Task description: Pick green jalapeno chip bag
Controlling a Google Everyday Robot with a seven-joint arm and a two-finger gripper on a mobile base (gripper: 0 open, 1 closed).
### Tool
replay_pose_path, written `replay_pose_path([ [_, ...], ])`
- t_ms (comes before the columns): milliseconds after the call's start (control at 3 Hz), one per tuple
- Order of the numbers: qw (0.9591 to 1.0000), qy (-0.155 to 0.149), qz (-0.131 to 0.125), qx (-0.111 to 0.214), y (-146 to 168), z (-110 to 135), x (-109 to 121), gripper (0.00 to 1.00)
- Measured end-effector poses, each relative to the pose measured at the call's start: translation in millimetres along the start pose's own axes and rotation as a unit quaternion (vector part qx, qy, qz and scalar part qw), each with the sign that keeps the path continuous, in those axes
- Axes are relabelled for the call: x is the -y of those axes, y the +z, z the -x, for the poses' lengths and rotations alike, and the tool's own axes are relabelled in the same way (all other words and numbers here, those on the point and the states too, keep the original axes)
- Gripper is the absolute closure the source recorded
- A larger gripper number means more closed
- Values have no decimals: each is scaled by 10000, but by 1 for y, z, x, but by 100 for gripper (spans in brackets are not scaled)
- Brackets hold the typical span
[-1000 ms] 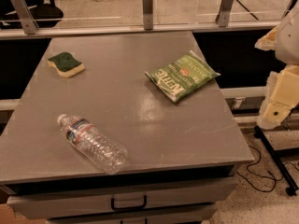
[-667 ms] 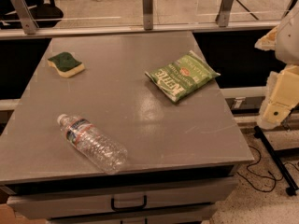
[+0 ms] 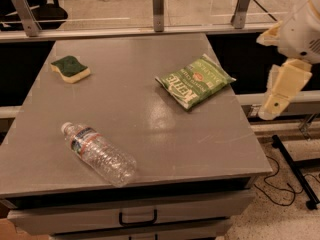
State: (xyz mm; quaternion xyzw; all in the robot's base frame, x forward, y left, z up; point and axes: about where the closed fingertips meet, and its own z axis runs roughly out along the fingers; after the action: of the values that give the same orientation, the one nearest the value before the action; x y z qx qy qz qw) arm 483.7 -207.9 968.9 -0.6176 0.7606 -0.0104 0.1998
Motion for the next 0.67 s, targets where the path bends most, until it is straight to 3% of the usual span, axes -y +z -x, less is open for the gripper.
replay_pose_path([
  [667,9943,230,155,1025,105,33,85,0],
])
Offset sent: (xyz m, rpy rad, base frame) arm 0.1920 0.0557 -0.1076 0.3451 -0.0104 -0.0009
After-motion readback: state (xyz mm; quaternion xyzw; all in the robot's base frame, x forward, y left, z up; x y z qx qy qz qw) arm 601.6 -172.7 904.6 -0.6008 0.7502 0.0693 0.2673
